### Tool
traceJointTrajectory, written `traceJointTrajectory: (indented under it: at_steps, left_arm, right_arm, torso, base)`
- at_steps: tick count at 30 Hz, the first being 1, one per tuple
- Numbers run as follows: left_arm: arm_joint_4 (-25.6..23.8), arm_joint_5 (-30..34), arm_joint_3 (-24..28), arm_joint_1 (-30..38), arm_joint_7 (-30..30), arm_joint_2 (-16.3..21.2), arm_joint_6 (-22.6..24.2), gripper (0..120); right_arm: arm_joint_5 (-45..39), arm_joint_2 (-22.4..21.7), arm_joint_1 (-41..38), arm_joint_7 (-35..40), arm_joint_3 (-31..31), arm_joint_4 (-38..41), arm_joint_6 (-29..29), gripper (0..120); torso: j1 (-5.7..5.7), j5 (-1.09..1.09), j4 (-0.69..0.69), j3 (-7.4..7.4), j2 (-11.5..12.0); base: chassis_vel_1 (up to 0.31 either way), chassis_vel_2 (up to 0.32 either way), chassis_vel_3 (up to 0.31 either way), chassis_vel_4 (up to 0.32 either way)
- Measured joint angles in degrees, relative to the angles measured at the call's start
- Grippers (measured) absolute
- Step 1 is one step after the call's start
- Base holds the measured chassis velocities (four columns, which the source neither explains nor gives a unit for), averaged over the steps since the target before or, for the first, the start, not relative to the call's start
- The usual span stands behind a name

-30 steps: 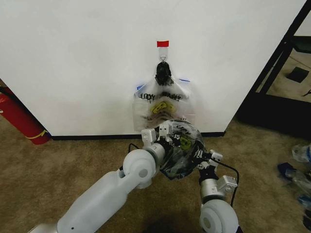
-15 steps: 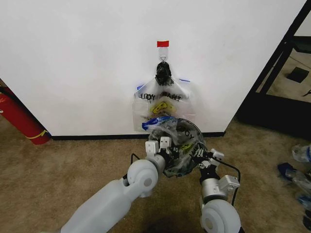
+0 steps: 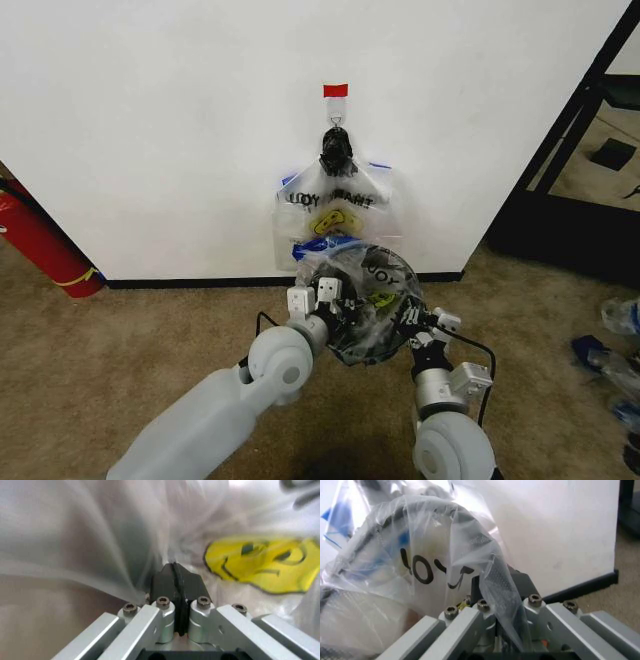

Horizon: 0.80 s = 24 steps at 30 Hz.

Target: Pick up the garbage bag from the wall and place it over the trash bin.

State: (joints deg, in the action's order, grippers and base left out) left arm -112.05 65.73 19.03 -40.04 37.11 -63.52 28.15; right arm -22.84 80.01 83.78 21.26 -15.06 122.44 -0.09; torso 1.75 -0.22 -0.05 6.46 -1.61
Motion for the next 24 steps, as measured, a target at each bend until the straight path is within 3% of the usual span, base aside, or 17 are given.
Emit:
traceJointTrajectory:
  at_steps: [11, 24]
  left_arm:
    - [1.7, 3.9, 5.5, 6.6, 2.5, -1.5, 2.3, 0]
    - [9.5, -0.3, 6.9, 9.4, 3.1, -4.9, 1.2, 0]
  right_arm:
    - [6.7, -0.5, 1.5, -3.3, 0.4, -0.3, 4.0, 0]
    - [8.2, -0.1, 2.2, -4.6, 1.5, -0.5, 4.9, 0]
  torso:
    - [0.0, 0.0, -0.01, 0.0, 0.0]
    - [0.0, 0.0, -0.01, 0.01, 0.0]
  base:
    - [0.0, 0.0, 0.0, 0.0]
    - [0.0, 0.0, 0.0, 0.0]
